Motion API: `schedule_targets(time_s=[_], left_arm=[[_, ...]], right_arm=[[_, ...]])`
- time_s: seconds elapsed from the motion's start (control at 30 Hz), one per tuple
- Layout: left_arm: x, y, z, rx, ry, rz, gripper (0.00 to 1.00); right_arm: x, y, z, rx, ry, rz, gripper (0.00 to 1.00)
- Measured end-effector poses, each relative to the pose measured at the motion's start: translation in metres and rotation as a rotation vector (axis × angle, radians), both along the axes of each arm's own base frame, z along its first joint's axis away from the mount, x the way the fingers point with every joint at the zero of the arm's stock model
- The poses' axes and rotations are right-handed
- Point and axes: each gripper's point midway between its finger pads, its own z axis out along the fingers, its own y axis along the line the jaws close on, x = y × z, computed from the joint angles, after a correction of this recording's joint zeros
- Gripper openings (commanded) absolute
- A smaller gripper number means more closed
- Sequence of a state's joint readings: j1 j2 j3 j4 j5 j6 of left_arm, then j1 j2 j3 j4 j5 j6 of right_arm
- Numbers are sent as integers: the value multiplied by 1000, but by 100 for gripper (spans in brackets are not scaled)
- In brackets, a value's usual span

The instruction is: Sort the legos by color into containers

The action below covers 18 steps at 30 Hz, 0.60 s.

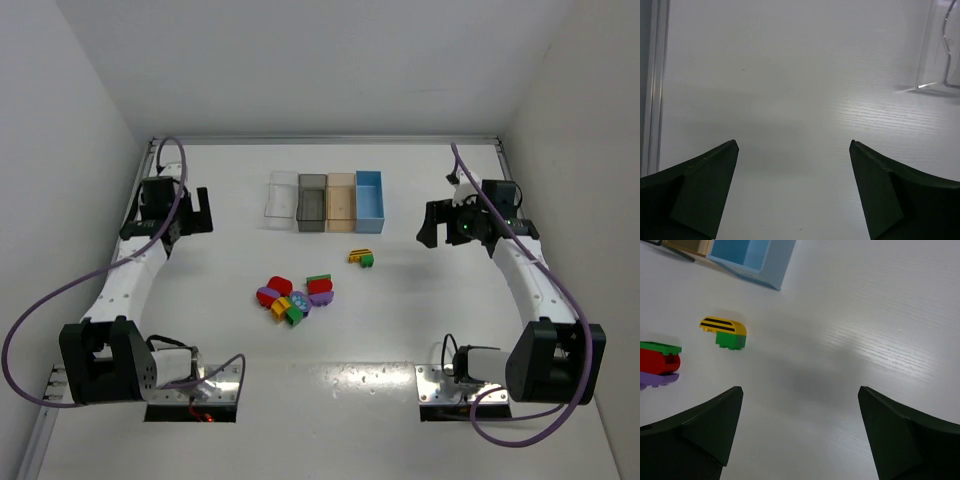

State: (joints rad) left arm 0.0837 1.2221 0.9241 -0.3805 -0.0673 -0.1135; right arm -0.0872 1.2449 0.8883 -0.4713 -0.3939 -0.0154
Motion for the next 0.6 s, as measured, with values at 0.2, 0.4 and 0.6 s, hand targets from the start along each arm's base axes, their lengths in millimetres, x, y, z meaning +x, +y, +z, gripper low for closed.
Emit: schedule_targets(time_s=[0.2, 0.4, 0.6], left_arm=[[-5, -54, 5, -18, -1, -286, 100], [-23, -153, 42, -17, -93, -701, 87], [-51, -221, 21, 2, -30, -949, 57]], right_arm=[[0, 0, 0, -3, 0, 3, 99], [0, 0, -1, -8, -1, 8, 99], [-1, -1, -4, -14, 7, 14, 99]])
